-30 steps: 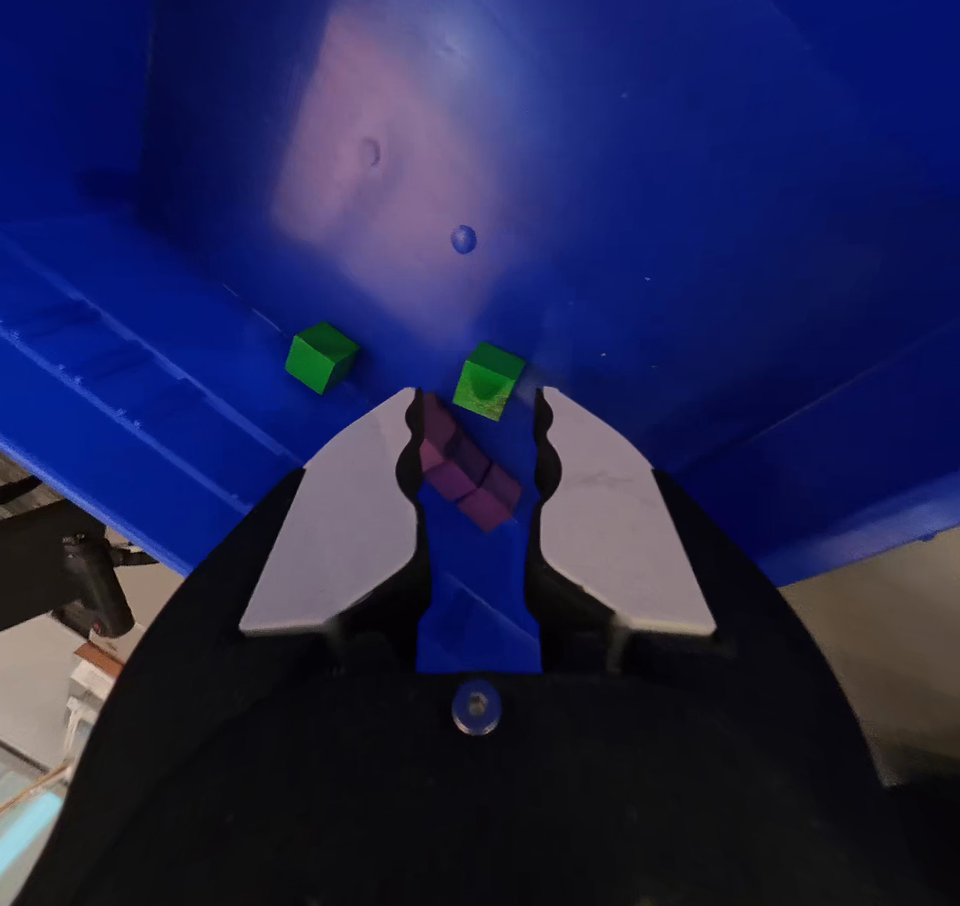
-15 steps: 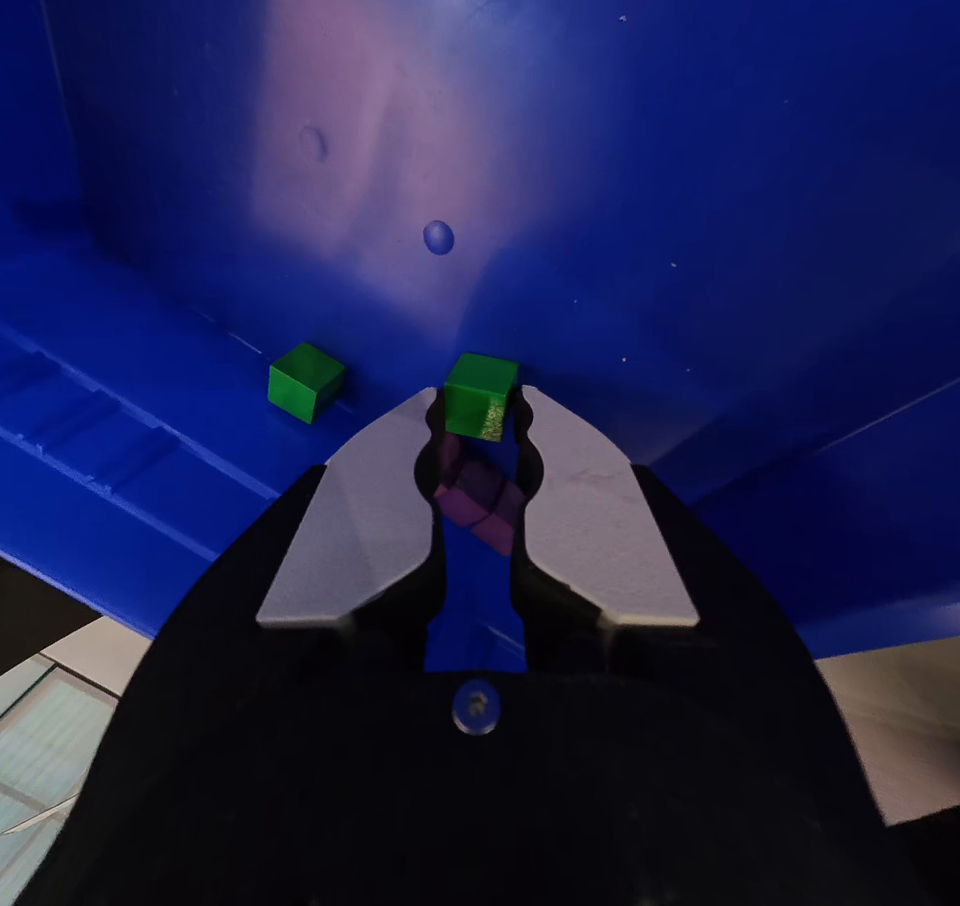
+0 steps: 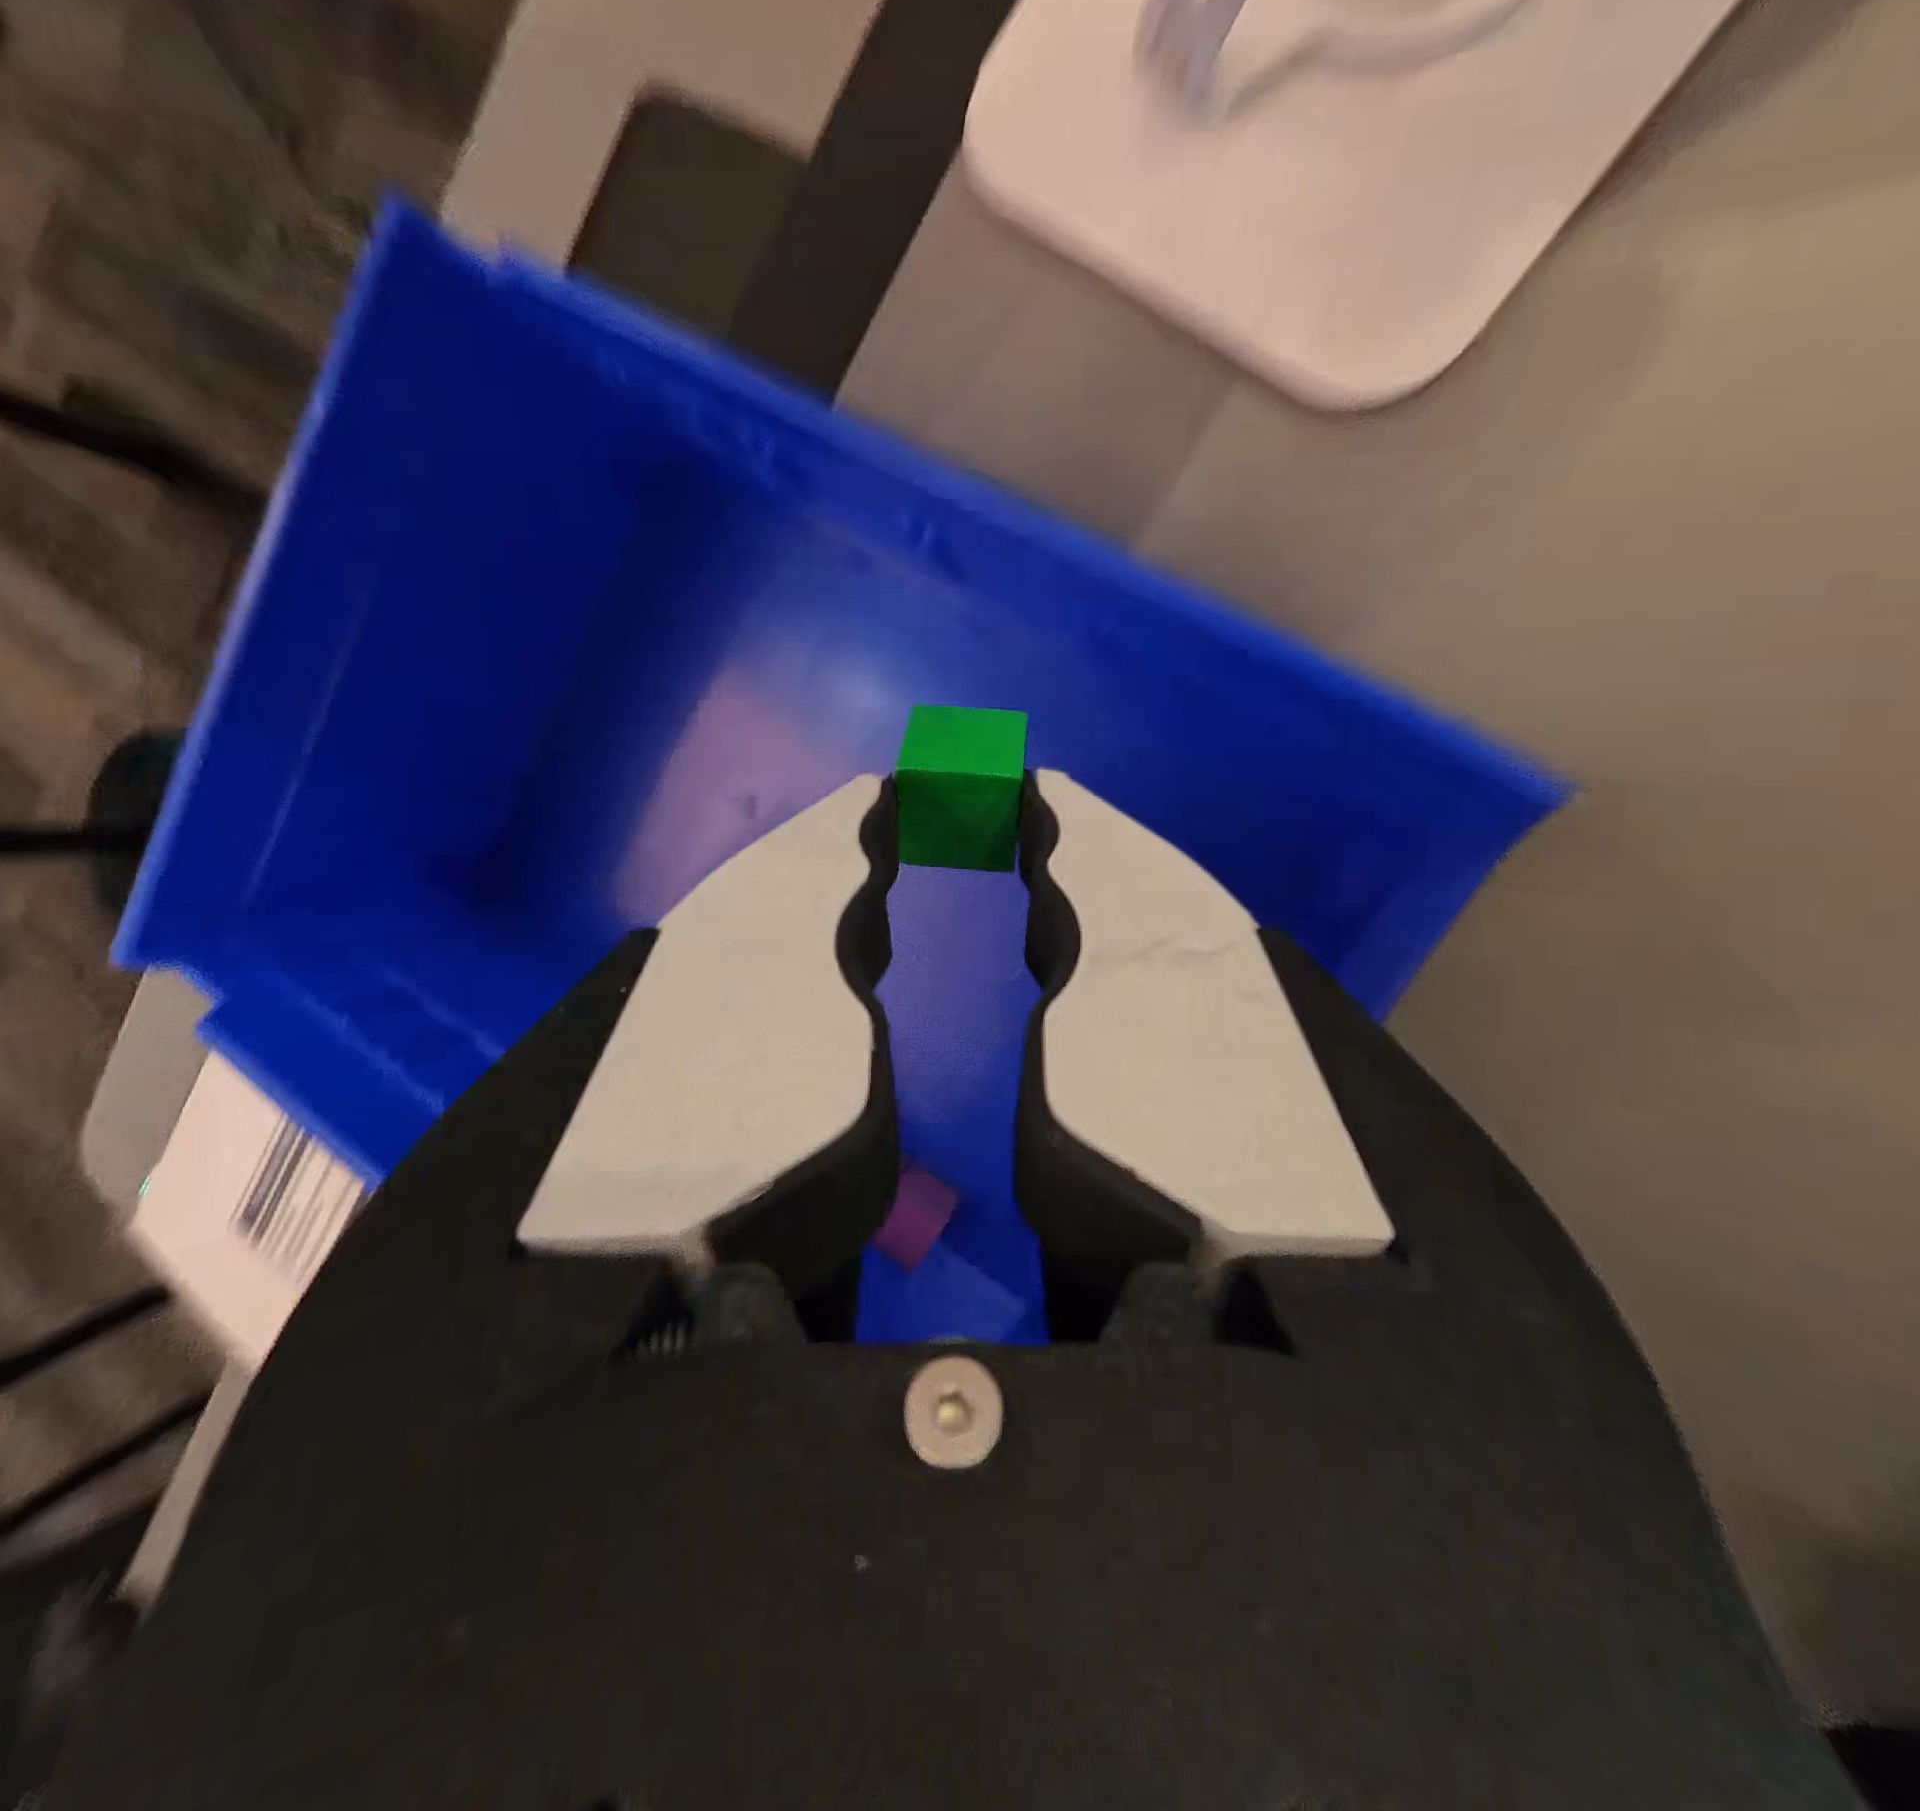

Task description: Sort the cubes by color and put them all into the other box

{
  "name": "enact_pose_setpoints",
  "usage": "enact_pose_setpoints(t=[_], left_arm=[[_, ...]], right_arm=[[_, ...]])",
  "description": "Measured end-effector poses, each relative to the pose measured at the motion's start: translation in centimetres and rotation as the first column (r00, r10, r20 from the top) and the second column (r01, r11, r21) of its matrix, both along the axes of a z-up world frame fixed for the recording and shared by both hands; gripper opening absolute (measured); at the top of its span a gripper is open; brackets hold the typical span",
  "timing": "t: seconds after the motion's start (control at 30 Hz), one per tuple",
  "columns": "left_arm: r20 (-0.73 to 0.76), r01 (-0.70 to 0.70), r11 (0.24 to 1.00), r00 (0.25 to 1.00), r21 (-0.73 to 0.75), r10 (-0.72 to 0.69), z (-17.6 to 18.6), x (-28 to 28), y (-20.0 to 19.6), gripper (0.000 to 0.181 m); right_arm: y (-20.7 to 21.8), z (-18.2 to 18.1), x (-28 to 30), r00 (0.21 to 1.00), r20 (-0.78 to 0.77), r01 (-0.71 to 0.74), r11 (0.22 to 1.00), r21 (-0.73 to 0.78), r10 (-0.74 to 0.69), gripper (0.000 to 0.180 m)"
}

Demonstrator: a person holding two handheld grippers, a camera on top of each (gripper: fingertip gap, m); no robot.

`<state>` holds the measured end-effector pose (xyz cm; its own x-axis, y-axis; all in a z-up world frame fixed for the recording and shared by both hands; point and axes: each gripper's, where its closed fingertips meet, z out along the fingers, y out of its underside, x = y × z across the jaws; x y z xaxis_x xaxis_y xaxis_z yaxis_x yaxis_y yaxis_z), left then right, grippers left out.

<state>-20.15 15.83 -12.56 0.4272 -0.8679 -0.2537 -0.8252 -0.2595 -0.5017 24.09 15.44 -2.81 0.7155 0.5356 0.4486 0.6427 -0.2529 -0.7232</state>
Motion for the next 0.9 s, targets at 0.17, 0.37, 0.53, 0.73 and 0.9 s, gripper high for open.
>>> enact_pose_setpoints(t=[0.17,0.37,0.53,0.73,0.9], left_arm=[[0.298,0.142,0.989,0.943,0.039,-0.147,5.1,5.9,-3.2,0.022],[0.565,0.365,0.930,0.762,0.029,-0.317,8.2,13.7,-8.6,0.021],[0.703,0.548,0.836,0.593,0.004,-0.392,8.9,17.6,-12.6,0.021],[0.791,0.649,0.761,0.468,-0.004,-0.395,8.9,19.9,-14.8,0.021],[0.818,0.696,0.718,0.408,0.009,-0.405,8.8,21.0,-16.3,0.021]], right_arm=[[-3.1,3.6,-5.5,0.981,0.073,-0.190,0.963,0.191,0.180,0.037],[-9.1,3.7,-15.8,0.853,0.209,-0.522,0.787,0.328,0.478,0.044],[-12.5,1.5,-20.6,0.729,0.371,-0.684,0.631,0.366,0.575,0.045],[-14.5,-0.1,-23.1,0.654,0.404,-0.756,0.528,0.388,0.639,0.044],[-15.5,-0.3,-24.3,0.644,0.446,-0.762,0.463,0.454,0.622,0.042]])
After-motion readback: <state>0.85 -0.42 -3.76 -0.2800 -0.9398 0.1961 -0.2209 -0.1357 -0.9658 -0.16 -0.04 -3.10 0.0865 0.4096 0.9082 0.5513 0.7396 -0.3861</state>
